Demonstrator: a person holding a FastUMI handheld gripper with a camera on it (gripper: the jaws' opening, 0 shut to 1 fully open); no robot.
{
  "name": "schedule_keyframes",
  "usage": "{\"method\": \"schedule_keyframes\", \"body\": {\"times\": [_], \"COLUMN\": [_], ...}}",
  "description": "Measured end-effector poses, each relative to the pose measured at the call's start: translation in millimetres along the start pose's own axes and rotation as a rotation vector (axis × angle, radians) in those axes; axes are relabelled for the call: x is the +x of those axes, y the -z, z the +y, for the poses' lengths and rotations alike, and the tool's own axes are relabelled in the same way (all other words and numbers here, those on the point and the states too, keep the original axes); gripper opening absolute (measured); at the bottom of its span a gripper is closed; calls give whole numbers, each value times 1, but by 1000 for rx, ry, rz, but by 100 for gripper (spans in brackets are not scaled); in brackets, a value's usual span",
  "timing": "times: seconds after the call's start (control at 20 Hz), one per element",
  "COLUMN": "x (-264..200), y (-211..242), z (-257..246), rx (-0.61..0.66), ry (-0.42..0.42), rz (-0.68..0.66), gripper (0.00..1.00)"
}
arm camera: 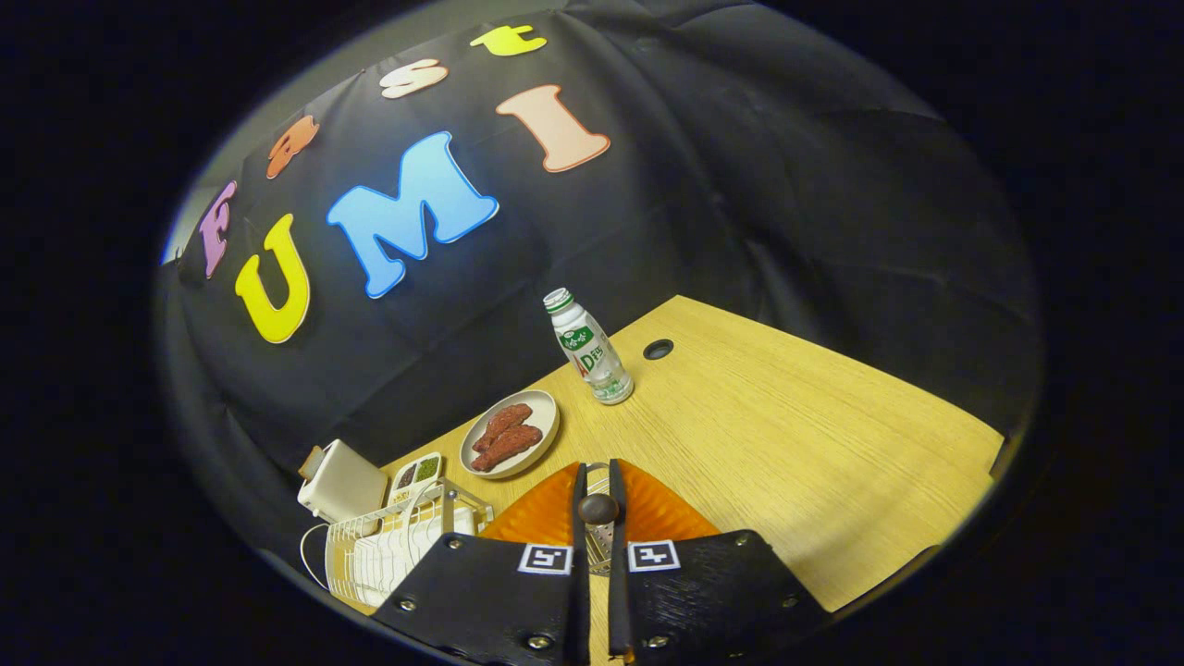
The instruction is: Take the plate from the dish rack, then take the spoon from the basket and place it into the plate.
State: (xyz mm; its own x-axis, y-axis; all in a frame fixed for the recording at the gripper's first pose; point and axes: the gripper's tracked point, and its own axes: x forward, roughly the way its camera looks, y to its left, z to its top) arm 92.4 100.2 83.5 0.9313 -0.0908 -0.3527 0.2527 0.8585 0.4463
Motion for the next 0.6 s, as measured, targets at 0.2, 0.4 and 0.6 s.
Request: {"method": "schedule_keyframes", "body": {"times": [0.2, 0.4, 0.6], "x": [-33, -65, -98], "y": [-25, -32, -16], "z": [20, 59, 111], "rx": [-47, -115, -169], "ry": [-33, -101, -198], "rz": [-18, 5, 44], "gripper": [8, 8, 8]}}
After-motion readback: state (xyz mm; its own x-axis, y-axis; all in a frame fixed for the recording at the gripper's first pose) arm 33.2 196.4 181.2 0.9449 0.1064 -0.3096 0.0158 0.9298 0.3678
